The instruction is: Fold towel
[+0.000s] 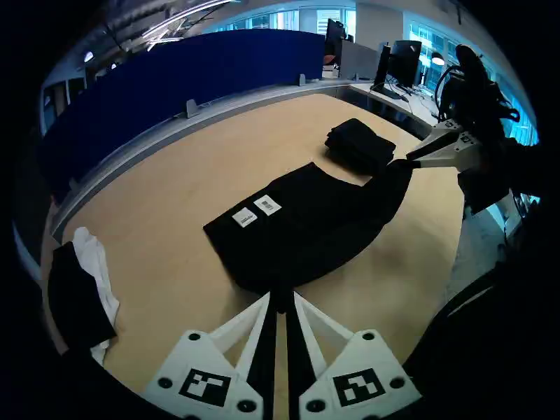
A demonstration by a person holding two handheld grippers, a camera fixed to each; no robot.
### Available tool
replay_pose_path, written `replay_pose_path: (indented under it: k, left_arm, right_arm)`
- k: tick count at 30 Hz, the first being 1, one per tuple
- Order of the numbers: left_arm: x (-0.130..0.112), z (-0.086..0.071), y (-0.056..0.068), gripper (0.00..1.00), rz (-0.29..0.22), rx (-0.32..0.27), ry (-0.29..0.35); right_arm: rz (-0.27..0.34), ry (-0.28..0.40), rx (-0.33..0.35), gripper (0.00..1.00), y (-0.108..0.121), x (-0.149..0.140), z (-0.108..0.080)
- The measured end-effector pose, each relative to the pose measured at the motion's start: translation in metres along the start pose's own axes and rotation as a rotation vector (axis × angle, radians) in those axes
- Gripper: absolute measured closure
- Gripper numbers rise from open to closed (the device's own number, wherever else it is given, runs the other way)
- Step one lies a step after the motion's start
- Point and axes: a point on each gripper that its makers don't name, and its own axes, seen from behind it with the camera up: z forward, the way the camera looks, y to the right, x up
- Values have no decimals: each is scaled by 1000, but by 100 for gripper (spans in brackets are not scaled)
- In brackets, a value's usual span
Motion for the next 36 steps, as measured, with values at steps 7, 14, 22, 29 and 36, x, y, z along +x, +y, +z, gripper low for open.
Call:
replay_pose_path:
  k: [7,14,22,29,36]
  left_arm:
    - [-1,7,-1,91,-10,-17,-18]
    - [7,24,-15,91,-64,-27,-42]
    - [18,58,-42,91,-139,-21,-58]
    - [20,86,-59,91,-168,-12,-87]
    - [18,104,-74,91,-154,1,-118]
  right_arm:
    - [1,-22,-6,85,6,-1,9]
    - [7,-38,-17,85,23,8,30]
    - [18,-57,-32,85,53,17,69]
    - [48,-74,-51,85,76,18,102]
    - [75,-83,-64,85,87,18,120]
